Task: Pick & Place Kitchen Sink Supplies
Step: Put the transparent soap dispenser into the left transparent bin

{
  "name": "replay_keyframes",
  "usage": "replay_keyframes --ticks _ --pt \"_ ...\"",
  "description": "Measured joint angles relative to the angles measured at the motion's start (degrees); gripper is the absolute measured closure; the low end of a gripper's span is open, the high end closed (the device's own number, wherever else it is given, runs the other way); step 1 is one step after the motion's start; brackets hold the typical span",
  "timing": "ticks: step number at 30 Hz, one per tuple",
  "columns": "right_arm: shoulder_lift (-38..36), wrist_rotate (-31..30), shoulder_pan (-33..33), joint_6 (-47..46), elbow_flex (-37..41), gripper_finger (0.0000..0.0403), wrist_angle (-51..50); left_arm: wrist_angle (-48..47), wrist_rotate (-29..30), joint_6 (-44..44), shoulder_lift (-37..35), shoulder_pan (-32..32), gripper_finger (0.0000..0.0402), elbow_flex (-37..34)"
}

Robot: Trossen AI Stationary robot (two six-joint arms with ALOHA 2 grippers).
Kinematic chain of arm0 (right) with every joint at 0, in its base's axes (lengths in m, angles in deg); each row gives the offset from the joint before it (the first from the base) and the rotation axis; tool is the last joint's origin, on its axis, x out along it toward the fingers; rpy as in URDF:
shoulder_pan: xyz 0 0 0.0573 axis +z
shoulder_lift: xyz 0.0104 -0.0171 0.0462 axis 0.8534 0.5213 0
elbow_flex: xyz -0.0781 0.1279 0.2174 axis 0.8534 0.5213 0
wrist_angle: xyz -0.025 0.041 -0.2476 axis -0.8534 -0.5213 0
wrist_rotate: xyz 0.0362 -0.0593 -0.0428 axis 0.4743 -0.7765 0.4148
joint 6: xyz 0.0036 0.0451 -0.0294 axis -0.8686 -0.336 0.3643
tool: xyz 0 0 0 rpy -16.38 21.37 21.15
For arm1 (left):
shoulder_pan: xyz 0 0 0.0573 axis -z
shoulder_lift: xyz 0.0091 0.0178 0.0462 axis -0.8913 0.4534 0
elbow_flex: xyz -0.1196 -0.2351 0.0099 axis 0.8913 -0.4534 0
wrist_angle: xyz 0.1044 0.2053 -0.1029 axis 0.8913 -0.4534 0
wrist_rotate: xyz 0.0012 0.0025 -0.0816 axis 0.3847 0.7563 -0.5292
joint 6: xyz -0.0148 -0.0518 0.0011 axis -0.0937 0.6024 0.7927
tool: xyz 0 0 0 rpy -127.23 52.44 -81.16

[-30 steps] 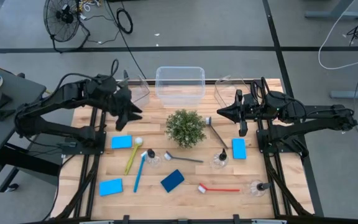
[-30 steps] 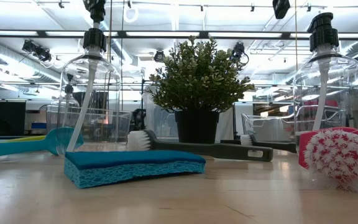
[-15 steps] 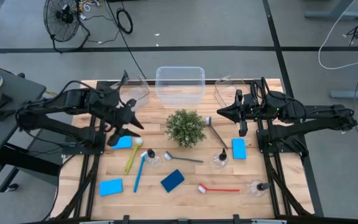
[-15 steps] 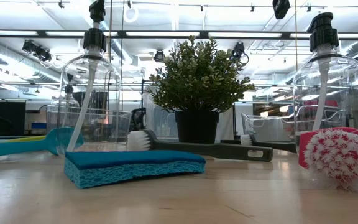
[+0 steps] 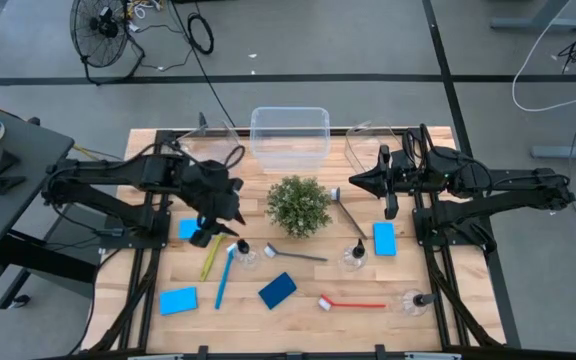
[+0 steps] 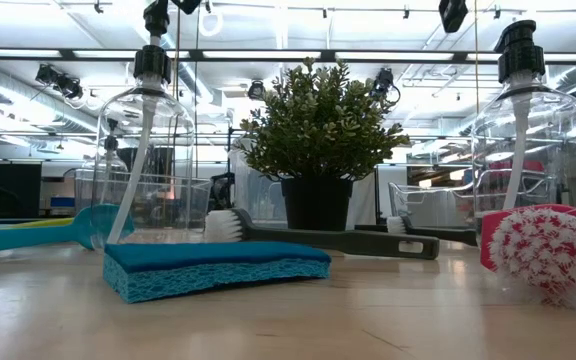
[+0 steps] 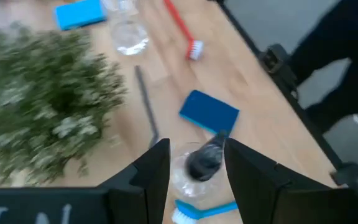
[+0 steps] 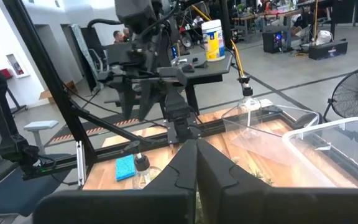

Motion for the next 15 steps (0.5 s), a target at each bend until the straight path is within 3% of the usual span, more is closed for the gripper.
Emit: replay_keyframes --ticks 9,15 --pt "0.0 0.0 0.0 0.0 0.0 0.0394 -0.7 0.2 -1.0 0.6 -0.2 2.9 0.0241 0.0" --pt "0.0 0.0 0.0 0.0 0.0 0.0394 -0.7 0.0 1.7 -1.4 0.7 5.5 0.0198 0.0"
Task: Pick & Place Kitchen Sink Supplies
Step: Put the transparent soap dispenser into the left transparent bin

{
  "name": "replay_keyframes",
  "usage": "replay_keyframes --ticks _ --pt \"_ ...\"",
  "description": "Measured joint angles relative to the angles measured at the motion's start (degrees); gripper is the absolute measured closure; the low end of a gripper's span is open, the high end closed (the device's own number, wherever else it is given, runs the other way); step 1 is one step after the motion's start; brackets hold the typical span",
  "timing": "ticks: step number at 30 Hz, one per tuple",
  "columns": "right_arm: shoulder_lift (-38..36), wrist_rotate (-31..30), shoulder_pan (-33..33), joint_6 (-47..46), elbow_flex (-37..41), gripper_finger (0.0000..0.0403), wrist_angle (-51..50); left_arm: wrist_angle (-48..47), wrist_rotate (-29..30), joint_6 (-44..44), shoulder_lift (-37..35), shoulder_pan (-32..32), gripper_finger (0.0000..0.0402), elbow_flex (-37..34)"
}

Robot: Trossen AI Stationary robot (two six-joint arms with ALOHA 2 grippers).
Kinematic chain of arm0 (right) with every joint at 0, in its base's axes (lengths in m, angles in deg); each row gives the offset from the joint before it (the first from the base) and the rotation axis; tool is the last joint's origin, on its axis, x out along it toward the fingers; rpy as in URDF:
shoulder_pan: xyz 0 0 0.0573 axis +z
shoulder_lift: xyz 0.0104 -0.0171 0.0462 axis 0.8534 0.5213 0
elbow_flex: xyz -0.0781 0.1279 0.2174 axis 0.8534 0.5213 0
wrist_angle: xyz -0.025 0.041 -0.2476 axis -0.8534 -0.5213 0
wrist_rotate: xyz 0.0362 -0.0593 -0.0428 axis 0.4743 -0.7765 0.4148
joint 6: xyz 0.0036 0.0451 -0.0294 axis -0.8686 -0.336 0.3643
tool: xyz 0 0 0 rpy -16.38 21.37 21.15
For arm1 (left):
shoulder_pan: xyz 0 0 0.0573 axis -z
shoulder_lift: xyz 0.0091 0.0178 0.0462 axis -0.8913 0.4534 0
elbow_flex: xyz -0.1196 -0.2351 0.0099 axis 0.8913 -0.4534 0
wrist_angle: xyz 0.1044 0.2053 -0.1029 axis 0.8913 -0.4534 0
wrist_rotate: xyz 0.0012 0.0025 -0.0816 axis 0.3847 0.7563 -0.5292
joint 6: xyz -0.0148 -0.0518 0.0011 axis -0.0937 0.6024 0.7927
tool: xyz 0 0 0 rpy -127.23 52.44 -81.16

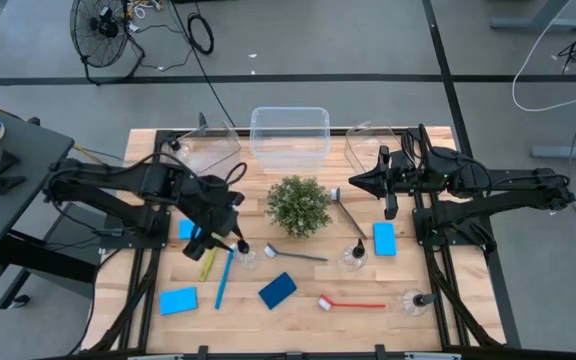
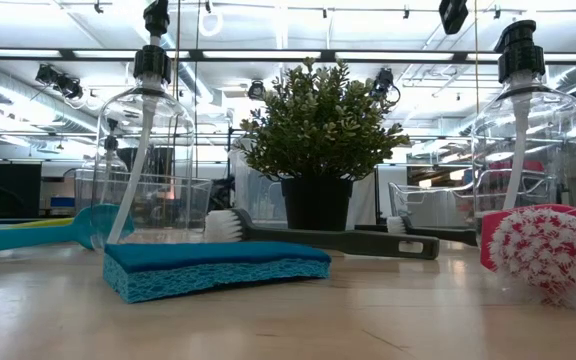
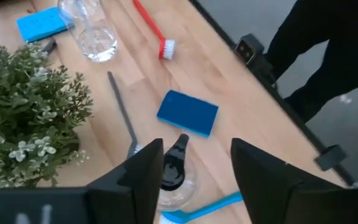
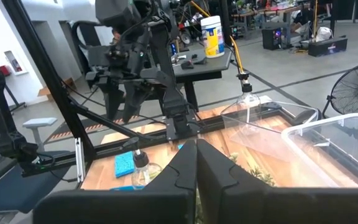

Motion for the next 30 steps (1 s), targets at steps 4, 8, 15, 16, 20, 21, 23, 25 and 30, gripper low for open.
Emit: replay_keyframes --ticks 4,8,15,16,20,21,23,25,30 --pt "0.0 0.0 0.0 -0.3 0.0 0.0394 0.0 0.3 1.2 -1.5 0.7 1.0 0.0158 0.1" --pt "0.0 0.0 0.0 -1.0 0.0 0.0394 -0.1 -0.2 1.8 -2.6 2.4 1.3 0.0134 0.0" --pt "0.0 -0.1 0.0 -1.2 0.0 0.0394 -0.3 -0.3 3.0 -6.3 5.7 1.6 0.0132 0.0" --pt "0.0 -0.1 0.0 -1.2 0.0 0.0394 -0.3 -0.2 3.1 -6.5 6.0 1.6 0.0133 0.0" --pt "0.0 -0.1 0.0 -1.2 0.0 0.0394 -0.3 -0.4 3.8 -7.0 7.0 1.7 0.0141 0.0" --pt "0.0 -0.1 0.0 -1.2 0.0 0.0394 -0.3 -1.1 4.1 -7.0 7.3 1.7 0.0143 0.0" --pt "0.0 -0.1 0.0 -1.2 0.0 0.0394 -0.5 -1.4 4.6 -7.0 7.8 1.7 0.0147 0.0" --pt "0.0 -0.1 0.0 -1.1 0.0 0.0394 -0.9 -1.8 4.8 -7.0 8.1 1.6 0.0151 0.0" --pt "0.0 -0.1 0.0 -1.0 0.0 0.0394 -1.1 -1.8 5.0 -6.8 8.5 1.6 0.0168 0.0"
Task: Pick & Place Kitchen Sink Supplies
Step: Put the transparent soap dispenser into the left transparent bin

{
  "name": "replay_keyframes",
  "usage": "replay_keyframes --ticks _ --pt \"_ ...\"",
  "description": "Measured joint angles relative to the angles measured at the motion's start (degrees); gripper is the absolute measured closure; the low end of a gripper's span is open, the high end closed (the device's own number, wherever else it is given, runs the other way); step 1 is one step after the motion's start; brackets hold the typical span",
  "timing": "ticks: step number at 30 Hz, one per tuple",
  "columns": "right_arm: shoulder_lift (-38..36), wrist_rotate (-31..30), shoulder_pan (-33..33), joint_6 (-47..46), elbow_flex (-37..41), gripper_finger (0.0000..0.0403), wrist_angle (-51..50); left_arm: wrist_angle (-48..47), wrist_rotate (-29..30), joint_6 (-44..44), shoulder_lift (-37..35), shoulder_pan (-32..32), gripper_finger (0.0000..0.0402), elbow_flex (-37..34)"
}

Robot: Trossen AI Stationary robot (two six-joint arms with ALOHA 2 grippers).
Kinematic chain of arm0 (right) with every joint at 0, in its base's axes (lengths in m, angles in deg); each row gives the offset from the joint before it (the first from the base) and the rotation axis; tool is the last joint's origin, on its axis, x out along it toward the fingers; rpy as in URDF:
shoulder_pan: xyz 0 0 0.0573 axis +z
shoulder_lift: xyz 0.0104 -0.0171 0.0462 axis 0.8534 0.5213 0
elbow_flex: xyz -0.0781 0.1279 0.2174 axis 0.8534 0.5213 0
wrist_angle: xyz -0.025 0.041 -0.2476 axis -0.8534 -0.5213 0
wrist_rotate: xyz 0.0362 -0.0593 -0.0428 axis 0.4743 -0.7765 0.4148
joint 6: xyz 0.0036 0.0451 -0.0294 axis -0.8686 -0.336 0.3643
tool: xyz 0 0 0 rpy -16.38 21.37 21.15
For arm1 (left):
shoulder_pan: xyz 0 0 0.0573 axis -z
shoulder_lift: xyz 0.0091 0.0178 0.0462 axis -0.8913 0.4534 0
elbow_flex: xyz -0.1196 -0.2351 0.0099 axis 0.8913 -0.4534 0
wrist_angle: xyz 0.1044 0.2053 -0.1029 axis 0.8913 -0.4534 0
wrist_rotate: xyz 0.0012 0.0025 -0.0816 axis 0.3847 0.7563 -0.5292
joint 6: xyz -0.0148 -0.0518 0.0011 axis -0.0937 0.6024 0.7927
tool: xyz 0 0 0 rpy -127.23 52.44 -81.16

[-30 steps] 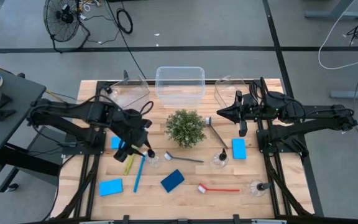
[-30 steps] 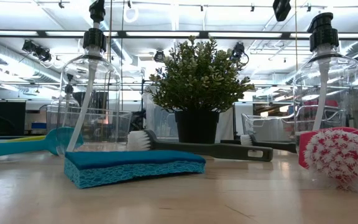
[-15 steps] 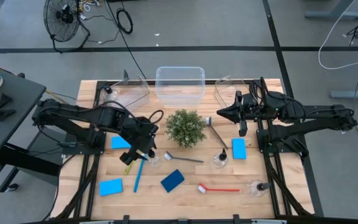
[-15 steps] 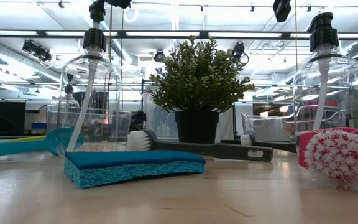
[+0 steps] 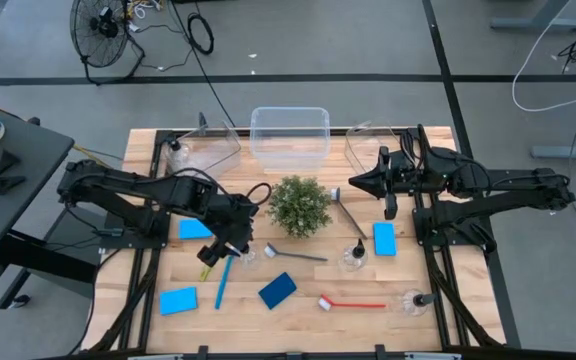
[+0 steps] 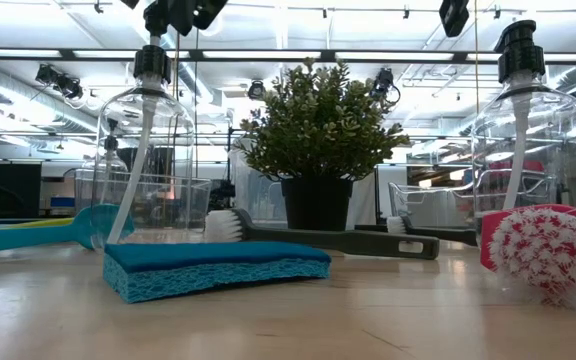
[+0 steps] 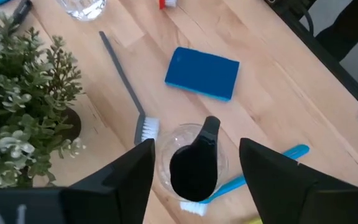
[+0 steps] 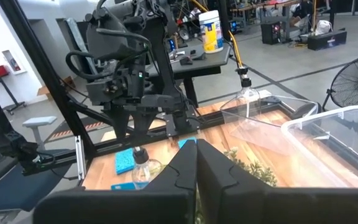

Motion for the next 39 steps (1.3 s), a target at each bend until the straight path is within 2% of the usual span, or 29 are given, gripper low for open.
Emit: replay_keyframes --ticks 10,23,39 --pt "0.0 0.0 0.0 0.0 0.0 0.0394 -0.1 -0.2 0.5 0.1 0.1 0.0 0.0237 0.0" --pt "0.0 0.0 0.0 0.0 0.0 0.0394 -0.1 -1.7 0.7 0.0 0.1 0.0 0.0293 0.0" --pt "0.0 0.0 0.0 0.1 0.0 0.0394 -0.1 -1.7 0.7 0.0 0.1 0.0 0.0300 0.0"
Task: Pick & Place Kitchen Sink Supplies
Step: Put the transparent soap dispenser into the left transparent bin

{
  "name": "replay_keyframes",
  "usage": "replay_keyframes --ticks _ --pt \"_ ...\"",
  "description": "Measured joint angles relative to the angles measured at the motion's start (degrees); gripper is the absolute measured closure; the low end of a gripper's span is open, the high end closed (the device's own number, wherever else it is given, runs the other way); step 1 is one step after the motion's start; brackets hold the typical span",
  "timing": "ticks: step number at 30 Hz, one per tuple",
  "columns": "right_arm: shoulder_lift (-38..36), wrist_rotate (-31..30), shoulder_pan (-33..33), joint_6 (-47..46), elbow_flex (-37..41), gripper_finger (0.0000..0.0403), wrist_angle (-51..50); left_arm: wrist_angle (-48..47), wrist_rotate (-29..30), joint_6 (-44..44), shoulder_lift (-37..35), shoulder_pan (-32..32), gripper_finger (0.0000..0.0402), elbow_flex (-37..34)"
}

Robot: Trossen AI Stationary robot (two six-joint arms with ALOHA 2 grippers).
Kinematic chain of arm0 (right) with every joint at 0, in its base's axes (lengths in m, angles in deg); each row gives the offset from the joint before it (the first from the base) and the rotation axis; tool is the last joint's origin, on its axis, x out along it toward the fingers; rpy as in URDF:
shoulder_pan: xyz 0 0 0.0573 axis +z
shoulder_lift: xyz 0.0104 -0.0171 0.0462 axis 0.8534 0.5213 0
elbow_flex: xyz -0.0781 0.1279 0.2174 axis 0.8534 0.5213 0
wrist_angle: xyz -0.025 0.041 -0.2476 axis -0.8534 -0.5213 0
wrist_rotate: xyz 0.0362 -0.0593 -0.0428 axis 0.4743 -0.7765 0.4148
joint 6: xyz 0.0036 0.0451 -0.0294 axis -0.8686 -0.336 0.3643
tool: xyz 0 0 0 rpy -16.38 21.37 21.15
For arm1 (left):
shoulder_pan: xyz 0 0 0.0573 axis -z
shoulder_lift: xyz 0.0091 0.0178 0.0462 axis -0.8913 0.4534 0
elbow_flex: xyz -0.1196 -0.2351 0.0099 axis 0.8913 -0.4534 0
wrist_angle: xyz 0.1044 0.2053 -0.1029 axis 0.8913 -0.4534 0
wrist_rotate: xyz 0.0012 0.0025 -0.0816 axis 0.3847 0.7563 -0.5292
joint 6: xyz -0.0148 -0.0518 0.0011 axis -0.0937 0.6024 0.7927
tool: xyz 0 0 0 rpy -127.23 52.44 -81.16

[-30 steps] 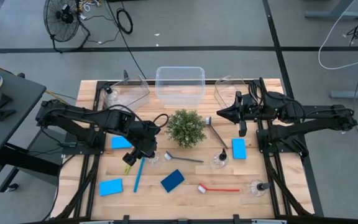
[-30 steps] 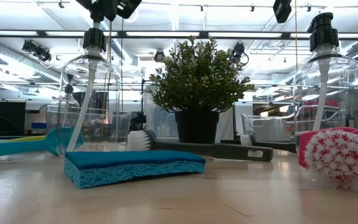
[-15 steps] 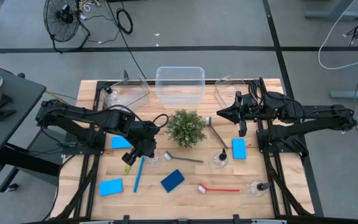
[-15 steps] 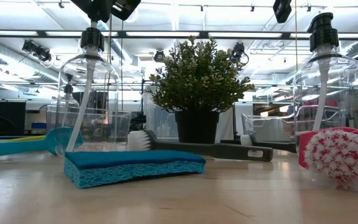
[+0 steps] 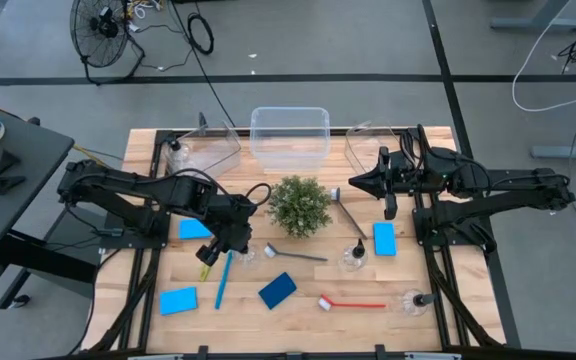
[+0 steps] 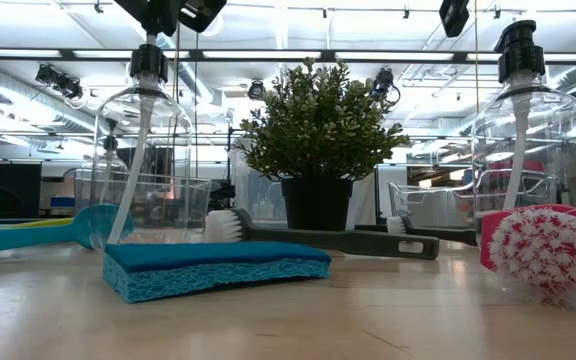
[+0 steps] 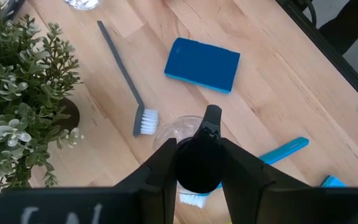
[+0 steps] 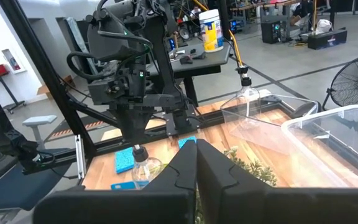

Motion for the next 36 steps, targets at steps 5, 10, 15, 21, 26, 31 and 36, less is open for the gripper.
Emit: replay_keyframes --ticks 5,10,15,21,26,31,36 --pt "0.0 0.0 0.0 0.0 0.0 0.0394 0.0 -1.1 0.0 0.0 -0.1 0.0 0.0298 3.2" --pt "0.0 0.0 0.0 0.0 0.0 0.0394 0.0 -3.4 0.5 0.0 -0.1 -0.2 0.0302 8.5" --pt "0.0 0.0 0.0 1.0 0.0 0.0394 0.0 -8.0 3.9 -0.1 -0.1 -0.5 0.0299 14.2" --pt "0.0 0.0 0.0 1.2 0.0 0.0394 0.0 -14.3 7.2 -0.1 -0.1 -3.3 0.0302 20.7" --pt "0.0 0.0 0.0 1.2 0.0 0.0394 0.0 -16.4 10.3 -0.2 -0.1 -7.2 0.0301 25.1" --pt "0.0 0.1 0.0 1.2 0.0 0.0394 0.0 -17.3 12.2 -0.2 -0.1 -12.2 0.0302 26.7" --pt "0.0 0.1 0.0 1.2 0.0 0.0394 0.0 -18.4 13.8 -0.1 -0.1 -16.9 0.0302 26.7"
